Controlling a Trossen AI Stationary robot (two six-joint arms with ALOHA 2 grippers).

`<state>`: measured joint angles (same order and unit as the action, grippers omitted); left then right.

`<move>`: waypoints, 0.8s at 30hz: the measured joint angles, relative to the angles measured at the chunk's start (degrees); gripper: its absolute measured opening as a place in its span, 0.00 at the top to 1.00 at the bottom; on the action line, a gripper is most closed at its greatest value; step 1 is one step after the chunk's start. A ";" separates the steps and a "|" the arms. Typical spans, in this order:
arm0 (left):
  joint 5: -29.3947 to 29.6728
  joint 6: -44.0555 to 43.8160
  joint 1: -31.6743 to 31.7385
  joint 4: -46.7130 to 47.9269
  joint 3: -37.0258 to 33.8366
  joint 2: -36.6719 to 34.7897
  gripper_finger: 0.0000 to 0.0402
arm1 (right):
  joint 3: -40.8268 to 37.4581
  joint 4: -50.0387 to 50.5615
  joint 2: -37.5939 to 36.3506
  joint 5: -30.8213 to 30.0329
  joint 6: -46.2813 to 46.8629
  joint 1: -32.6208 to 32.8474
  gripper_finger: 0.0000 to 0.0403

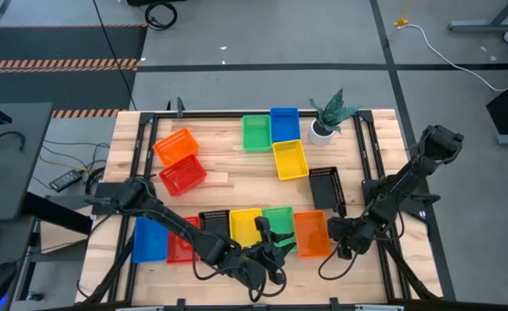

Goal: Stack baskets by color
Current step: Move the right orange bin to the bottom right of the table

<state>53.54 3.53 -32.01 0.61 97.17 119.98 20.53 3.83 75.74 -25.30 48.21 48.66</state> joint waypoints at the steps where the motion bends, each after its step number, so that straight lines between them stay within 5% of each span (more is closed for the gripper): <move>1: 0.02 -0.02 0.00 0.21 0.00 0.00 0.71 | 0.00 -0.02 -0.01 0.50 0.00 0.00 0.99; 12: 0.02 -0.02 -0.02 0.29 0.00 0.01 0.71 | 0.00 -0.01 -0.03 3.89 0.79 0.00 0.99; 24: 0.00 -0.02 0.00 0.29 0.00 0.00 0.71 | 0.00 0.03 -0.03 -0.65 5.13 -0.09 0.99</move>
<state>53.55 3.51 -32.01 0.91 97.17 119.98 20.53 3.86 75.70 -25.95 53.34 48.57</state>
